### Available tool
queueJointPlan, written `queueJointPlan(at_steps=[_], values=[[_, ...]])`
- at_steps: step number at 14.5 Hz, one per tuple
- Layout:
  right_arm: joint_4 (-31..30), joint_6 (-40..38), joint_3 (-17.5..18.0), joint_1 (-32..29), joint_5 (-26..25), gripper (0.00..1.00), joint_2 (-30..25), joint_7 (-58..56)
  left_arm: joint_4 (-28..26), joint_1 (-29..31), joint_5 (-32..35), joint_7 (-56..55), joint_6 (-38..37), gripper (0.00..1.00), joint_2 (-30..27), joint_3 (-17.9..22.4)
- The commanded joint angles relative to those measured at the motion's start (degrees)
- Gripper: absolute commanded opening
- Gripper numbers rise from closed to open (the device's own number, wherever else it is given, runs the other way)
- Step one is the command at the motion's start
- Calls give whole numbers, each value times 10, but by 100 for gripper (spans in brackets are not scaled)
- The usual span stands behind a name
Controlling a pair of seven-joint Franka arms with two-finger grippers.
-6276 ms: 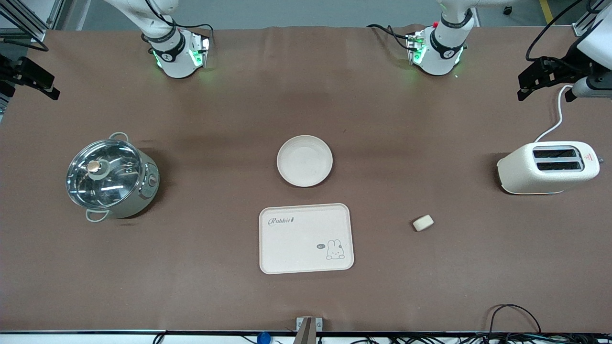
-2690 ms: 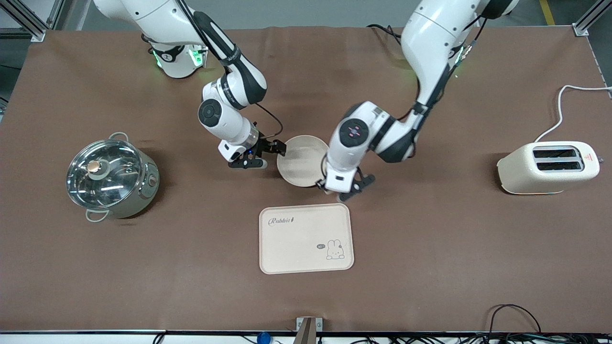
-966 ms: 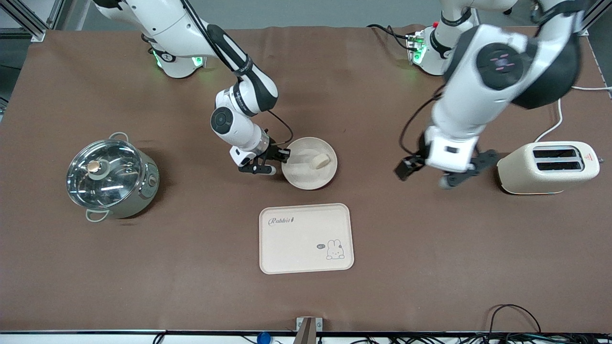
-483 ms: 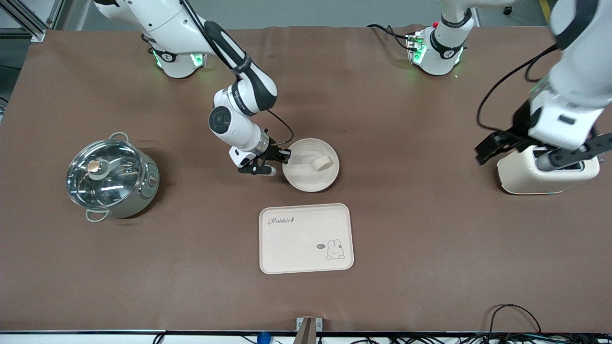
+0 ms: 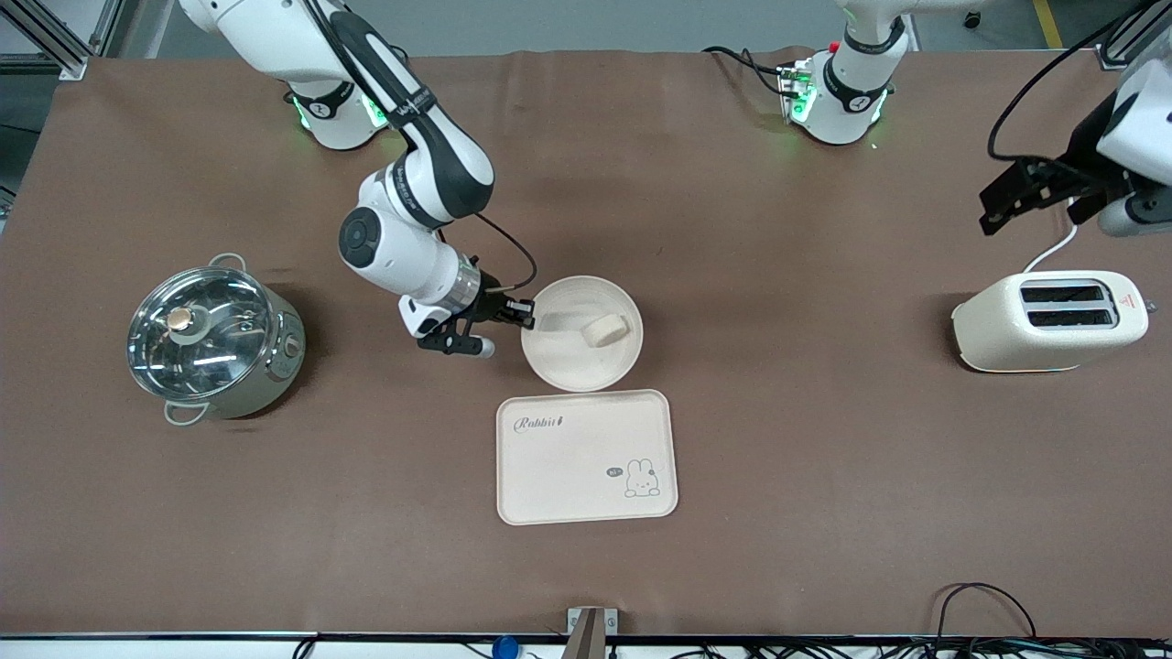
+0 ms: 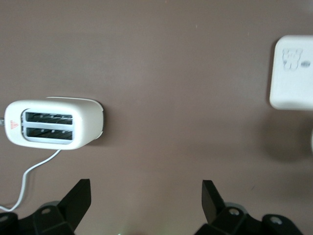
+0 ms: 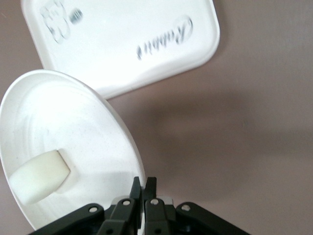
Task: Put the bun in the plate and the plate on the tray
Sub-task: 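Carry the white plate with the right gripper onto the tray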
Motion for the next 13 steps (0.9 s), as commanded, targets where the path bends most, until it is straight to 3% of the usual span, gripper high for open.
queueJointPlan(at_steps=[1, 10, 13], values=[[45, -2, 4, -15, 14, 0, 33, 3, -65, 16, -3, 46, -2, 100, -57, -6], [207, 37, -1, -18, 8, 0, 193, 0, -73, 20, -3, 55, -9, 100, -60, -12], [256, 18, -29, -11, 6, 0, 227, 0, -69, 22, -13, 55, -9, 100, -56, -11]])
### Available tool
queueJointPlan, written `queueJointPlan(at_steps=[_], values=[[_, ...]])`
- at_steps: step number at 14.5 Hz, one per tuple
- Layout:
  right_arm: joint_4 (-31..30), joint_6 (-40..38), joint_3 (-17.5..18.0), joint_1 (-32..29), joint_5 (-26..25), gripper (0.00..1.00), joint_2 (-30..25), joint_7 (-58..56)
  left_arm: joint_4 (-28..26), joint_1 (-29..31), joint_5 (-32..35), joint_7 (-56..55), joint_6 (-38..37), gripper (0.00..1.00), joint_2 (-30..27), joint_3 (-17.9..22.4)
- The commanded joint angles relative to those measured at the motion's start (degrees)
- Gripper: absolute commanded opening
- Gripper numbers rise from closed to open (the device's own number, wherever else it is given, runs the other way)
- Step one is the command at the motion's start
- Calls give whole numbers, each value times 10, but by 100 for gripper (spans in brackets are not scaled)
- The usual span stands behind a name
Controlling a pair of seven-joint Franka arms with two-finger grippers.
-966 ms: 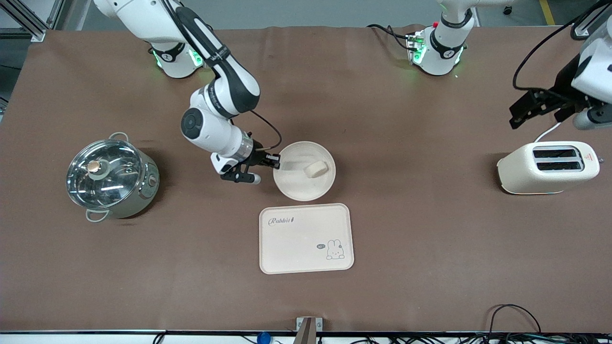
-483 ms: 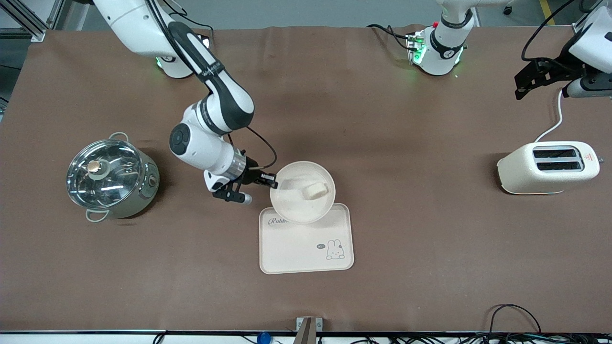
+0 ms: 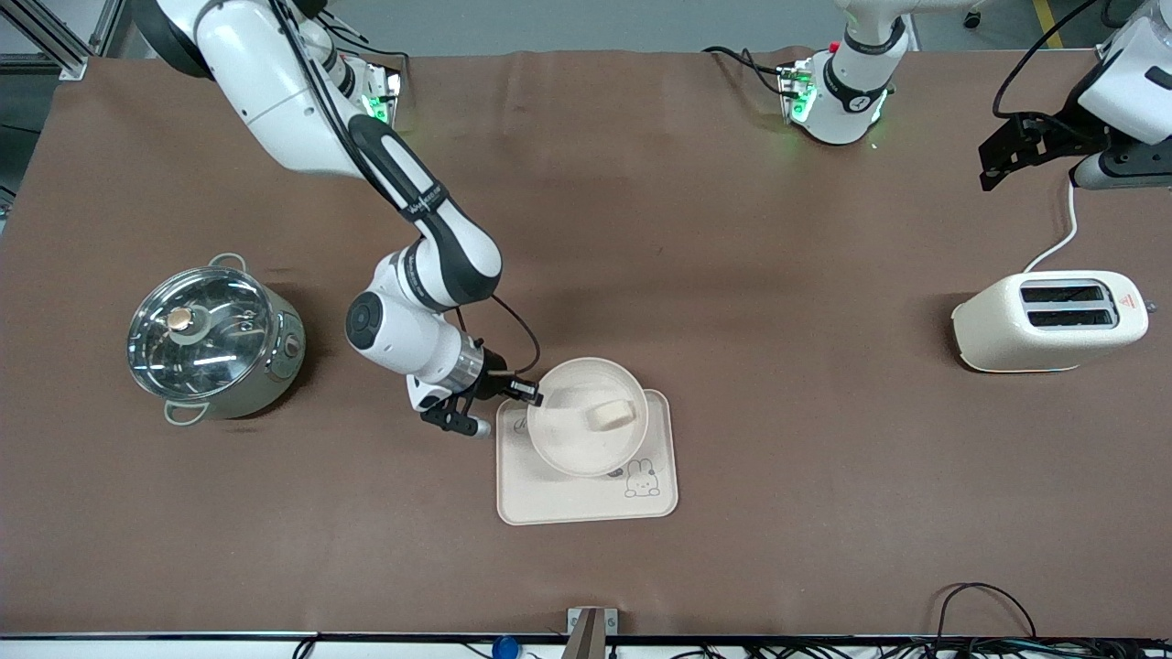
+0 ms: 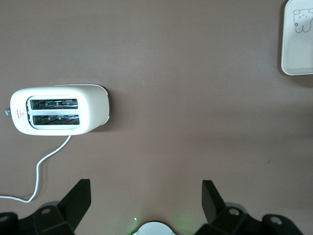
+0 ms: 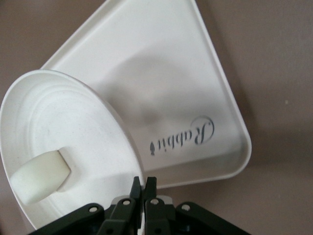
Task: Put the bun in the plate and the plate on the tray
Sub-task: 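Carry the white plate with the right gripper onto the tray, then lower the plate onto the tray and open the right gripper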
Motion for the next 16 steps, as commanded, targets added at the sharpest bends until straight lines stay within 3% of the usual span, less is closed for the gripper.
queueJointPlan(at_steps=[1, 3, 16], values=[[59, -34, -18, 2, -3, 0, 33, -1, 3, 11, -10, 11, -2, 100, -1, -5], [85, -62, -31, 1, -24, 0, 48, 0, 2, 11, -10, 11, -3, 100, -3, -1], [125, -68, -50, 21, -30, 0, 91, 1, 0, 11, -10, 11, -2, 100, -3, -1]])
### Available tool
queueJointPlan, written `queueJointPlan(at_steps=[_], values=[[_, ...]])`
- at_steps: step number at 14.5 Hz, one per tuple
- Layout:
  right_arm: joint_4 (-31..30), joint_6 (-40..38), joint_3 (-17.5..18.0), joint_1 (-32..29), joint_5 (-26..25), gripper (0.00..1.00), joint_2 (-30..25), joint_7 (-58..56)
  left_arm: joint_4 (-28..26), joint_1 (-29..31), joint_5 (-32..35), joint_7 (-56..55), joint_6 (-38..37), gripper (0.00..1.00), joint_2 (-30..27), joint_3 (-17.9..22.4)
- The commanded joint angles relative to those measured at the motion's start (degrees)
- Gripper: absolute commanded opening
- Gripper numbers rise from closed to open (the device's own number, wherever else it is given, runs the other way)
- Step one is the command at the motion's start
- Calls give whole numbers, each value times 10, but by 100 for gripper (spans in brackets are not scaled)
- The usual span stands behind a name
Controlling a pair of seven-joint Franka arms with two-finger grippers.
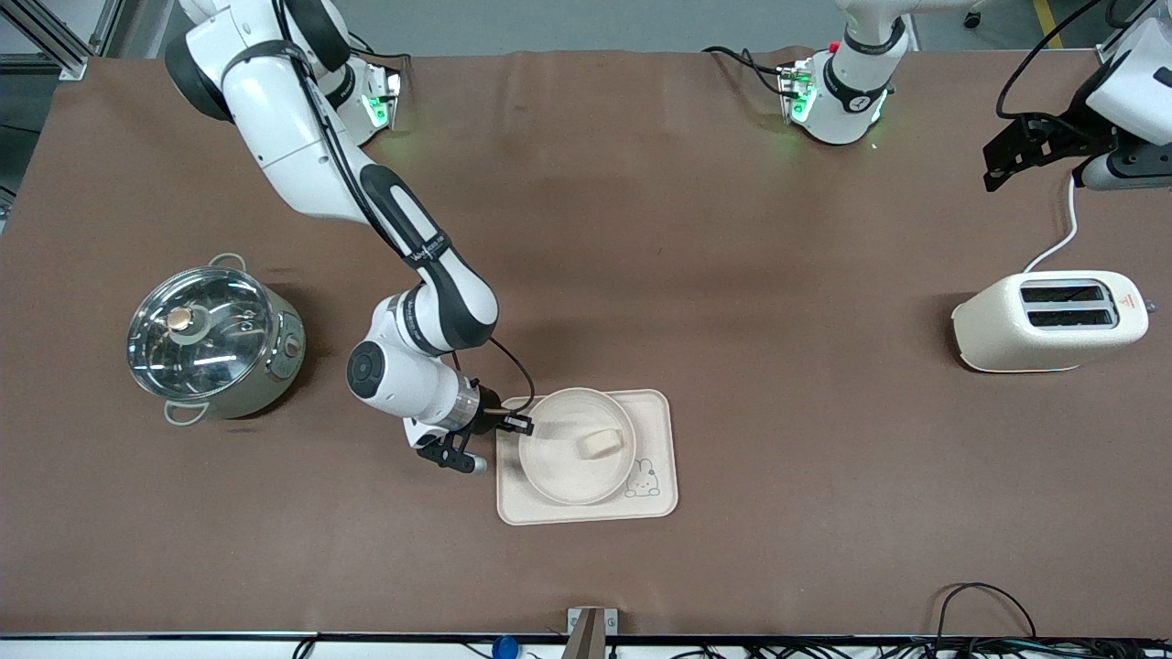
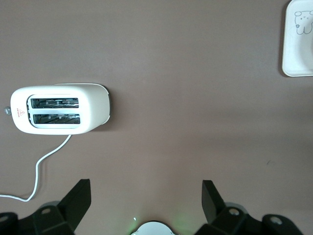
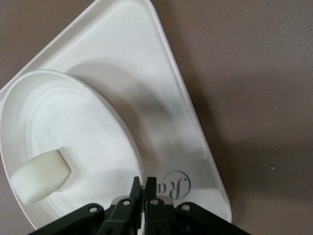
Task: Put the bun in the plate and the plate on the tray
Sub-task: 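Lower the plate onto the tray and open the right gripper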
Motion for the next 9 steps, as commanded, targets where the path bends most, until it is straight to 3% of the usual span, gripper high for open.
queueJointPlan(at_steps=[1, 7, 8, 9], values=[[18, -8, -6, 4, -15, 0, 6, 2, 0, 5, -9, 11, -2, 100, -2, -2], [18, -32, -5, 4, -42, 1, 4, 2, 0, 5, -9, 10, -1, 100, -2, -3], [18, -33, -5, 4, -42, 5, 3, 2, 0, 5, -10, 10, 0, 100, -1, -2], [18, -36, -5, 4, -42, 21, 2, 2, 0, 5, -9, 10, 0, 100, -1, -3]])
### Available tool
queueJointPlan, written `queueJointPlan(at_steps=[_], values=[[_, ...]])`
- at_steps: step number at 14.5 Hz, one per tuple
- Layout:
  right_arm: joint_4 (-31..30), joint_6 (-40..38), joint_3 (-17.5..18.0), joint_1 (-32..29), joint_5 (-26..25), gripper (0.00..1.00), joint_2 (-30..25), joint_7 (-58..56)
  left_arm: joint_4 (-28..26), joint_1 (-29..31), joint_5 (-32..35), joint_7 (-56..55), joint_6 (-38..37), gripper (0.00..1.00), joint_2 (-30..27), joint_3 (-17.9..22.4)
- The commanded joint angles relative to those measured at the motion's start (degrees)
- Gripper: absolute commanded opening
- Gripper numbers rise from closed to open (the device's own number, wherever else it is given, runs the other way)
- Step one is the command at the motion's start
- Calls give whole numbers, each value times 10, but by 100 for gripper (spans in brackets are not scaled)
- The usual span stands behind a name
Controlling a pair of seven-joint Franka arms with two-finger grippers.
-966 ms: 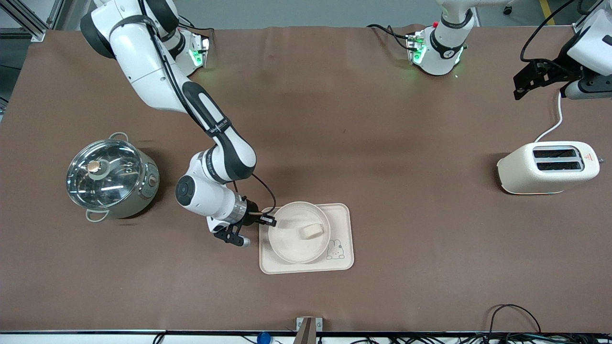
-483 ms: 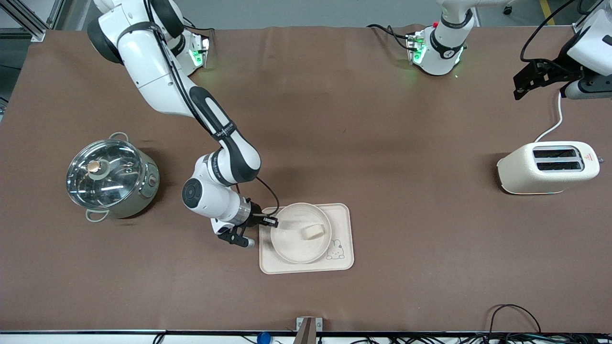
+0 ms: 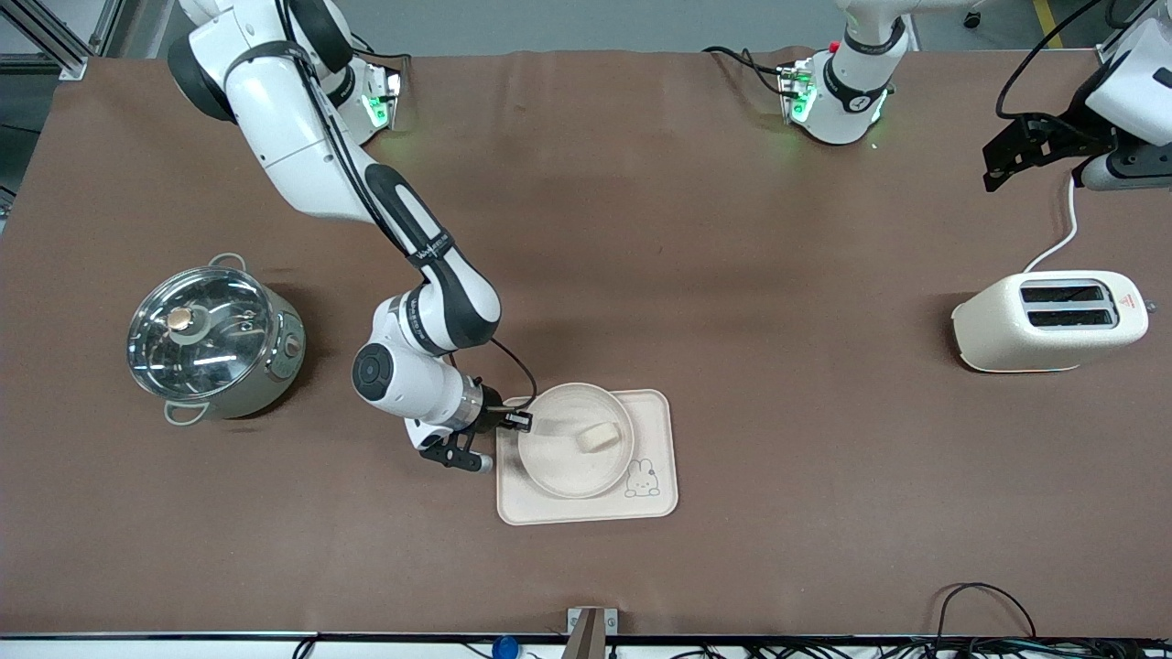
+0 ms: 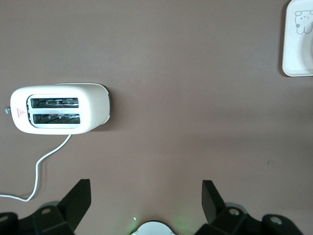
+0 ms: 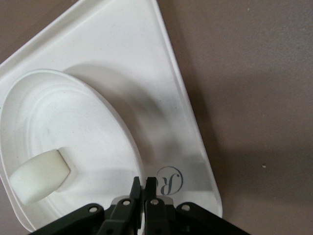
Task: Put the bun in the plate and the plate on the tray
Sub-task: 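Lower the plate onto the tray and open the right gripper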
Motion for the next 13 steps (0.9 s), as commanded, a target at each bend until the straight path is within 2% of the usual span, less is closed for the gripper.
queueJointPlan(at_steps=[1, 2, 4, 5, 8, 13], values=[[10, -15, -2, 2, -6, 49, 1, 3, 0, 5, -9, 10, 0, 100, -2, -3], [10, -15, -1, -2, -2, 72, 1, 3, 0, 5, -9, 10, 0, 100, -2, -3], [10, -15, -1, -5, 0, 93, -4, 3, -1, 5, -10, 10, 0, 100, -2, -2], [10, -15, -1, -6, -2, 100, -11, 2, -1, 5, -9, 10, 0, 100, -2, -3], [11, -54, -1, -22, -4, 100, -32, 1, 2, 5, -9, 10, 0, 100, -1, -3], [6, -160, -18, -44, -7, 100, -122, 2, 3, 5, -10, 10, 1, 100, -1, -2]])
